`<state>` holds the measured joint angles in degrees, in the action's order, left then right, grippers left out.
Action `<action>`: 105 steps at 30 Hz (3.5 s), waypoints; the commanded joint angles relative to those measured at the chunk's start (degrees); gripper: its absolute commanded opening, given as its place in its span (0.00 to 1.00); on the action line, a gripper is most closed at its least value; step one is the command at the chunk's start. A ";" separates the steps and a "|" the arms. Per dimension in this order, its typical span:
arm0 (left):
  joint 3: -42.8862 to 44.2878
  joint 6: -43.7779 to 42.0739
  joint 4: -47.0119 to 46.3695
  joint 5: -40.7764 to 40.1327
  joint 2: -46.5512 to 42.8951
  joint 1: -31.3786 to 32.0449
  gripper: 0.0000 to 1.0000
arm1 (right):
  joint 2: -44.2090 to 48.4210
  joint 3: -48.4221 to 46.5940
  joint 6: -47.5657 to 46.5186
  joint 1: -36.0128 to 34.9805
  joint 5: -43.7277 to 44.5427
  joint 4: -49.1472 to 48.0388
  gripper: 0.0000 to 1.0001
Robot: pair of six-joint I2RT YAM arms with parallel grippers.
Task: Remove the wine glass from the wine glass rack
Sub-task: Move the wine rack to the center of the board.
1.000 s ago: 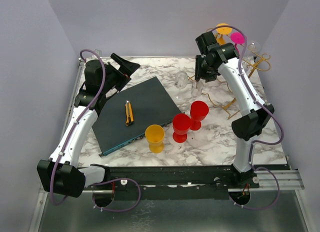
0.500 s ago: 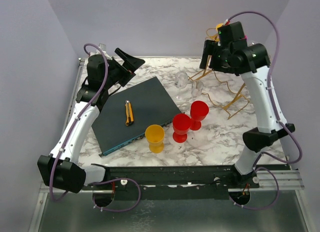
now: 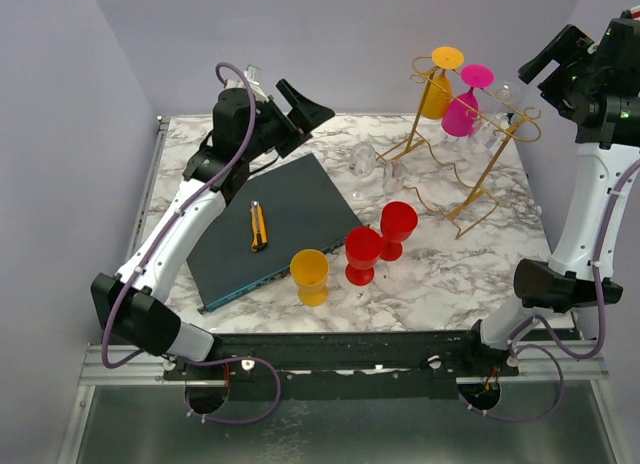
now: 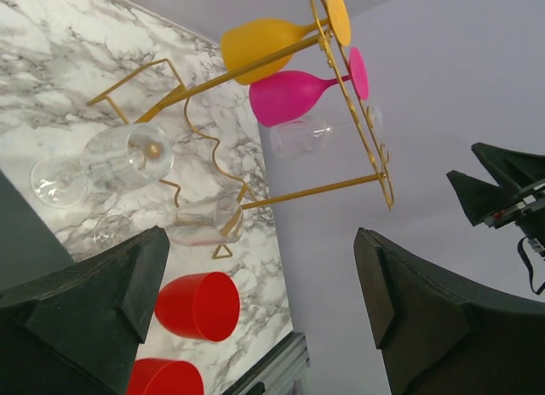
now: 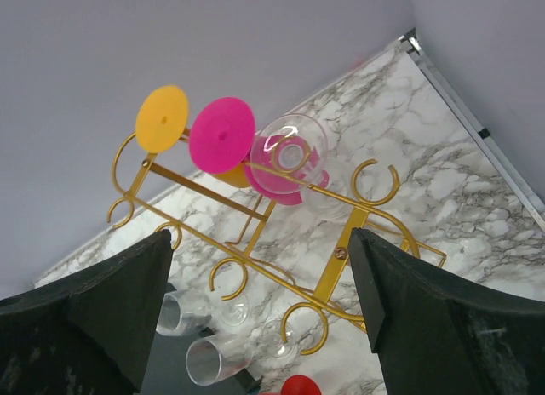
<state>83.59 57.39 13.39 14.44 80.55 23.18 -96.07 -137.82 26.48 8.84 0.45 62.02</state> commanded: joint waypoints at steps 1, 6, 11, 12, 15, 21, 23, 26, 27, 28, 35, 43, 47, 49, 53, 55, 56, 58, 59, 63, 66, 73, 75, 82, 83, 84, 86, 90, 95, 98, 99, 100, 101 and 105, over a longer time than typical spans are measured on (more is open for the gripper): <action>7.69 -0.98 -1.42 -0.19 6.45 2.33 0.98 | 2.08 4.20 1.30 3.71 -3.85 -5.09 0.91; 17.15 0.69 -3.41 -1.02 15.74 6.69 0.95 | 6.67 6.95 0.88 4.13 5.81 -3.72 0.93; 28.37 2.68 -6.28 -0.90 26.90 9.97 0.89 | 11.67 16.29 -0.21 6.29 9.74 -3.32 0.96; 31.44 3.00 -6.44 -0.90 29.52 10.56 0.87 | 12.42 18.41 -0.22 7.55 9.15 -3.37 0.96; 39.50 4.50 -6.70 -1.09 36.72 11.82 0.81 | 14.97 23.34 -0.12 12.18 5.96 -4.20 0.97; 51.98 8.13 -9.48 -3.90 49.67 13.03 0.67 | 17.84 29.85 1.98 16.65 -4.68 -8.35 0.97; 54.31 9.76 -11.36 -4.53 52.46 13.04 0.63 | 18.35 31.89 2.79 16.65 -7.35 -9.98 0.96; 56.91 10.95 -12.44 -5.78 55.27 13.03 0.56 | 19.19 35.07 3.70 16.65 -9.45 -12.15 0.95; 57.04 11.14 -13.09 -6.13 55.70 13.07 0.56 | 19.38 35.93 4.03 16.65 -9.80 -12.92 0.95; 56.80 11.34 -14.31 -6.32 55.97 13.03 0.55 | 19.53 36.92 4.30 16.70 -10.19 -13.42 0.94; 57.75 12.72 -17.71 -6.32 58.32 13.03 0.51 | 20.43 42.96 5.51 16.66 -12.84 -17.15 0.86; 58.46 13.17 -18.32 -6.25 60.03 12.99 0.48 | 20.67 46.15 6.49 16.65 -14.06 -19.64 0.75; 60.86 13.62 -18.33 -6.31 61.64 13.03 0.48 | 20.32 46.24 6.70 16.66 -14.71 -19.68 0.67; 61.93 13.55 -18.33 -6.44 62.40 12.94 0.48 | 20.26 46.53 6.78 16.67 -14.65 -19.67 0.64; 63.09 14.20 -18.95 -6.53 63.47 12.59 0.48 | 19.54 46.68 6.84 16.65 -14.70 -19.82 0.59; 63.35 14.55 -19.68 -6.53 63.92 12.50 0.48 | 19.20 46.69 7.04 16.65 -14.75 -20.30 0.58; 63.70 14.78 -19.80 -6.40 64.26 12.50 0.47 | 18.96 46.53 7.11 16.65 -14.99 -20.56 0.58; 64.21 15.27 -20.07 -6.36 64.86 12.42 0.45 | 18.52 46.28 7.41 16.66 -15.27 -20.94 0.55; 64.35 15.38 -20.31 -6.41 64.99 12.42 0.45 | 18.19 46.20 7.48 16.65 -15.62 -21.14 0.52; 64.65 15.95 -21.39 -6.95 65.61 12.08 0.41 | 17.17 46.09 7.64 16.65 -16.41 -21.11 0.40; 65.94 16.31 -21.76 -7.22 66.52 11.80 0.37 | 16.93 46.39 7.75 16.65 -17.17 -21.31 0.31; 68.17 16.14 -23.61 -8.96 68.36 11.56 0.25 | 16.75 46.60 8.84 16.65 -20.50 -21.37 0.10; 68.50 16.09 -24.32 -9.57 68.80 11.53 0.19 | 16.71 46.19 9.44 16.65 -21.92 -21.06 0.01; 71.09 15.46 -25.77 -11.74 70.33 11.56 0.00 | 16.27 43.08 12.39 16.58 -27.37 -19.90 0.00; 71.10 15.06 -25.86 -12.00 70.31 11.56 0.00 | 16.19 42.99 13.17 16.52 -28.52 -19.99 0.01; 71.28 14.83 -25.76 -12.27 70.27 11.50 0.00 | 16.20 42.93 13.73 16.41 -29.73 -20.16 0.01; 71.80 14.30 -25.47 -12.46 70.27 11.54 0.00 | 16.36 42.95 14.51 15.97 -30.60 -20.30 0.01; 72.28 13.29 -24.96 -12.40 70.19 11.54 0.00 | 17.44 43.81 15.94 15.49 -32.00 -20.86 0.00; 72.93 13.11 -24.86 -12.53 70.58 11.58 0.00 | 18.55 44.39 17.07 14.73 -32.54 -21.41 0.00; 73.19 12.81 -24.65 -12.46 70.74 11.55 0.00 | 18.65 44.57 18.05 13.84 -33.58 -21.87 0.00; 73.20 12.68 -24.47 -12.45 70.63 11.54 0.00 | 18.86 44.53 18.27 13.17 -33.42 -22.02 0.00; 73.20 12.52 -24.46 -12.36 70.62 11.54 0.00 | 18.84 44.39 18.64 12.38 -33.33 -22.20 0.01; 73.26 12.28 -24.41 -12.33 70.55 11.54 0.00 | 18.82 44.46 19.00 11.74 -33.36 -22.44 0.00; 73.28 12.14 -24.34 -12.11 70.40 11.37 0.00 | 18.03 43.97 18.62 10.80 -32.60 -22.12 0.00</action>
<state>154.30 72.23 -10.39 1.78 150.15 33.87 -79.88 -92.60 44.97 21.58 -26.48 43.31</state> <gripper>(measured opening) 0.138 0.039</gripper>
